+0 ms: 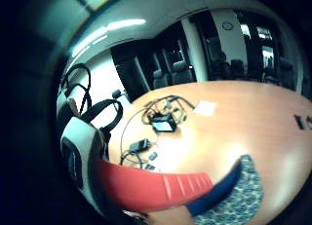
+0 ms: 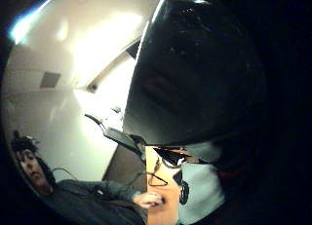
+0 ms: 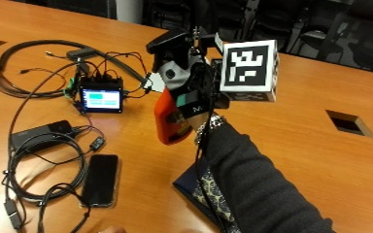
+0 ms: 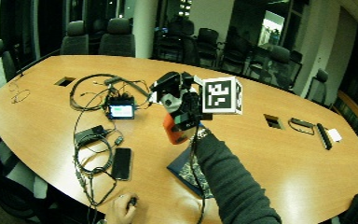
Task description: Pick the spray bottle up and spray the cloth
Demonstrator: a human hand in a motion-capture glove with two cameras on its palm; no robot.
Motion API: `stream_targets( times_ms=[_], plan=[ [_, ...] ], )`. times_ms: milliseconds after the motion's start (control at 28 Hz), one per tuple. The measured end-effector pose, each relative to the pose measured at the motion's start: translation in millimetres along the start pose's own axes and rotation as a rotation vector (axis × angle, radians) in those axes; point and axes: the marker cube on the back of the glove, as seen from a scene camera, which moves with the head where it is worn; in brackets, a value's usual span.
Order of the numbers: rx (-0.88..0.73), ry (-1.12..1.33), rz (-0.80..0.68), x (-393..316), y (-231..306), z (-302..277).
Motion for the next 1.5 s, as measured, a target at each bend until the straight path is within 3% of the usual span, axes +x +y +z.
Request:
stream_targets(
  times_ms=[250,892,1499],
  plan=[
    [0.074,-0.09,0.174,47.9,8.0,-3.8],
    [0.14,-0.025,0.316,108.0,36.7,-5.5],
    [0.218,-0.063,0.262,73.8,5.3,8.8]
  ],
)
